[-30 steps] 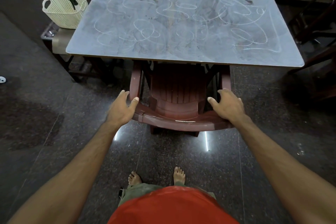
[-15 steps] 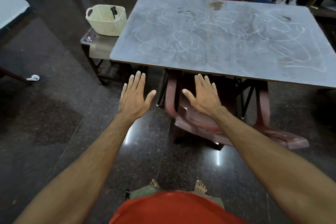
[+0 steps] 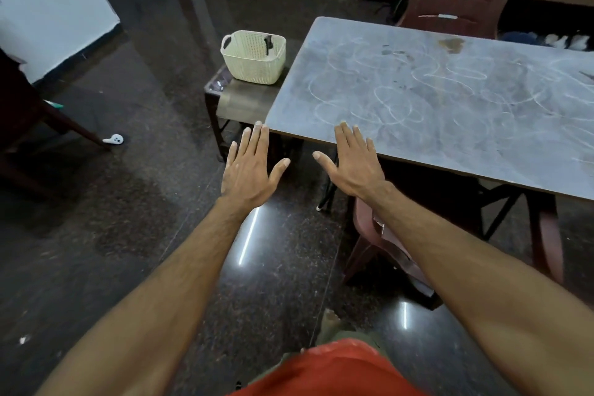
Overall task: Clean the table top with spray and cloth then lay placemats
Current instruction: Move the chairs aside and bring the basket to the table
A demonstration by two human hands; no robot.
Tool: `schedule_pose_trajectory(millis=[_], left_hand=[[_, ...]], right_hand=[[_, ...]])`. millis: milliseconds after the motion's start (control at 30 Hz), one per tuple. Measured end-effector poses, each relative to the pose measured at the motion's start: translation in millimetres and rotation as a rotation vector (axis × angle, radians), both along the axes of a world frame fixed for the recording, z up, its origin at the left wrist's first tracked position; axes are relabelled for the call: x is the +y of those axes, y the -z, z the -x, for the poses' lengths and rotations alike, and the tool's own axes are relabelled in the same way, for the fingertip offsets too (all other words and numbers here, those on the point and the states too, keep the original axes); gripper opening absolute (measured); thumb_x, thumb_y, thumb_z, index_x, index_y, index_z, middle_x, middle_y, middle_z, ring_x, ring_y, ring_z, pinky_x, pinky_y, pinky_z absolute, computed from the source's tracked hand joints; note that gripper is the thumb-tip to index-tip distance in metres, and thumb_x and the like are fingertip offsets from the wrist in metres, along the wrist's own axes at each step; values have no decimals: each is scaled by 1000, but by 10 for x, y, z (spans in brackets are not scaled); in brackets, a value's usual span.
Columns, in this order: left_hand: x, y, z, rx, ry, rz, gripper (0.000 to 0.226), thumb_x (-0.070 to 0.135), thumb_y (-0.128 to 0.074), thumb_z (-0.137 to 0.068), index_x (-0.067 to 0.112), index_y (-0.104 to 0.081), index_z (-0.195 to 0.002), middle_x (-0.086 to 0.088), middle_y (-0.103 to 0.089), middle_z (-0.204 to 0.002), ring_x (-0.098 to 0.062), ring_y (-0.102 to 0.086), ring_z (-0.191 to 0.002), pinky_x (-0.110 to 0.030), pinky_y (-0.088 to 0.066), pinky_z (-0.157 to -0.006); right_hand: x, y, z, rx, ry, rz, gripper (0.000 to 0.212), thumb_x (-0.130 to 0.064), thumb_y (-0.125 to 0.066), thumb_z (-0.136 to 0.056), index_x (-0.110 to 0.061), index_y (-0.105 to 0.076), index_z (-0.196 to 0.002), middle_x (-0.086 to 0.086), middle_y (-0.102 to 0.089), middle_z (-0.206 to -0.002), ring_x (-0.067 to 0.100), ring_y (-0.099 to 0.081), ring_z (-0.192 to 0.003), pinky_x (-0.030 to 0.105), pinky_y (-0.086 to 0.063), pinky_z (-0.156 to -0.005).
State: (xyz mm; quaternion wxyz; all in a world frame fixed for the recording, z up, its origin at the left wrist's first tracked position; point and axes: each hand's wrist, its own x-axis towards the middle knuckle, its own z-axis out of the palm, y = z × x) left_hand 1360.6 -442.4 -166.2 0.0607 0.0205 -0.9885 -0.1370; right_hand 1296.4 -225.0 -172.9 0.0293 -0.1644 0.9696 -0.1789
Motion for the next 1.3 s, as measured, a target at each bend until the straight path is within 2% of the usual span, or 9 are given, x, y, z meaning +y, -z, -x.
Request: schedule_pose_trajectory(millis=[300, 500, 700, 867, 1200, 1300], left_hand=[[-681, 114, 509, -10, -64, 24, 79, 57, -31, -100, 12, -4, -159, -4, -3, -167, -22, 0, -154, -45, -3, -124], [-1083, 104, 1129, -35, -84, 14, 80, 59, -29, -100, 12, -3, -159, -3, -1, -167, -21, 2, -154, -44, -3, -125], [-1361, 140, 1685, -30, -110, 3, 87, 68, -14, -92, 13, -1, -159, -1, -1, -167, -19, 1, -154, -44, -4, -125], [-1635, 172, 2063, -29, -123, 2, 89, 69, -11, -90, 13, -3, -159, -3, -4, -167, -20, -2, -154, -44, -5, -125], [-2384, 275, 2915, -24, -64, -16, 90, 70, -11, -89, 13, -5, -159, -3, -5, -167, -20, -3, -154, -43, -3, -124], [-2680, 281, 3203, -30, -28, -13, 84, 66, -22, -95, 13, -4, -159, -2, -4, -167, -19, -2, -154, -42, -3, -124]], right_hand=[[-695, 97, 682, 21, -52, -9, 83, -67, -26, -97, -12, -10, -158, 6, -5, -167, 25, 1, -154, 49, -1, -123], [-1108, 179, 1309, -19, -54, 37, 81, -64, -32, -98, -12, -12, -158, 6, -5, -167, 25, 0, -154, 50, -2, -123], [-1462, 233, 1845, -34, -75, 19, 85, -67, -30, -96, -12, -11, -158, 5, -5, -167, 24, 0, -154, 48, -2, -124], [-1700, 213, 2237, -58, -81, 6, 85, -67, -30, -96, -13, -9, -158, 4, -3, -167, 23, 2, -154, 49, 0, -124], [-2285, 297, 2979, -60, -12, -9, 87, -70, -29, -95, -15, -8, -159, 2, 0, -167, 21, 3, -154, 49, 0, -123], [-2541, 320, 3157, -72, 39, -9, 87, -70, -29, -95, -14, -8, -159, 2, 1, -167, 20, 3, -154, 49, 1, -123]])
